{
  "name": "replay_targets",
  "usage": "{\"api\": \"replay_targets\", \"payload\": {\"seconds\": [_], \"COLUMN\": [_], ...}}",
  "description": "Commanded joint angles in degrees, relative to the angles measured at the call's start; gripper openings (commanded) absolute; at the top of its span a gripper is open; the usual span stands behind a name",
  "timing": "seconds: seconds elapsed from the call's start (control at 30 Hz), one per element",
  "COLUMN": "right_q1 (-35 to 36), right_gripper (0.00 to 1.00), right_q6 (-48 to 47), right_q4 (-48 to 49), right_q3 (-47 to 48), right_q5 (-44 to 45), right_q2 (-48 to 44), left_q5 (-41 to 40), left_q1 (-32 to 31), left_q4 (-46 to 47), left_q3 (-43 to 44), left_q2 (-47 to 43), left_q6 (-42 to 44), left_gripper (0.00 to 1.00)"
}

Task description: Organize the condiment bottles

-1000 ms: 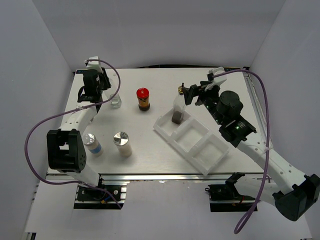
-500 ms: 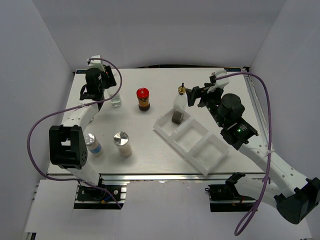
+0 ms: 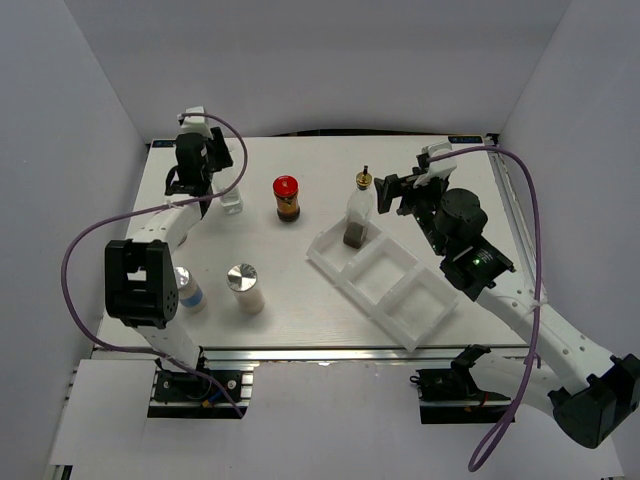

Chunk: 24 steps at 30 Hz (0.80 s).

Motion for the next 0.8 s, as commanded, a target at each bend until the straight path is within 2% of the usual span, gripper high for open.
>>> {"api": "replay_targets", "payload": {"seconds": [0.0, 0.1, 0.13, 0.23, 0.27, 0.37, 0.5, 0.53, 0.63, 0.77], "right_q1": [0.2, 0.3, 0.3, 0.2, 0.3, 0.3, 0.2, 0.2, 0.2, 0.2], "right_gripper": [0.9, 0.89, 0.89, 0.89, 0.89, 0.89, 0.9, 0.89, 0.89, 0.89], "right_q6": [-1.8, -1.7, -1.5, -1.1, -0.7, -0.5, -0.5, -0.5, -0.5, 1.4], "right_q4": [2.9, 2.7, 2.7, 2.7, 3.0, 3.4, 3.4, 3.3, 2.9, 1.5], "right_q3": [-0.1, -0.3, -0.4, -1.2, -2.0, -2.9, -4.5, -4.6, -5.1, -5.3], "right_q5": [2.3, 3.1, 3.3, 3.6, 3.8, 3.6, 1.9, 2.0, 3.6, 5.6], "right_q2": [-0.8, -1.1, -1.4, -2.6, -3.0, -4.7, -6.8, -7.1, -8.3, -9.9], "left_q5": [-0.4, -1.1, -0.9, -0.2, -0.1, 0.0, 3.6, 10.0, 20.5, 27.9], "left_q1": [-0.3, -0.3, -0.3, -0.4, -0.5, -0.8, -1.2, -1.3, -2.1, -2.4], "left_q4": [1.0, -1.5, -2.6, -2.9, -3.1, -4.0, -5.0, -5.1, -5.1, -5.9], "left_q3": [4.9, 6.8, 7.6, 7.4, 7.4, 7.5, 7.1, 6.8, 4.4, 2.3], "left_q2": [1.3, 3.3, 3.8, 3.3, 2.9, 0.7, -4.1, -5.5, -12.1, -20.1], "left_q6": [0.6, 0.6, 0.6, 0.7, 1.2, 1.9, 4.6, 6.0, 11.5, 14.5], "left_gripper": [0.64, 0.49, 0.4, 0.27, 0.16, 0.0, 0.0, 0.0, 0.0, 0.0]}}
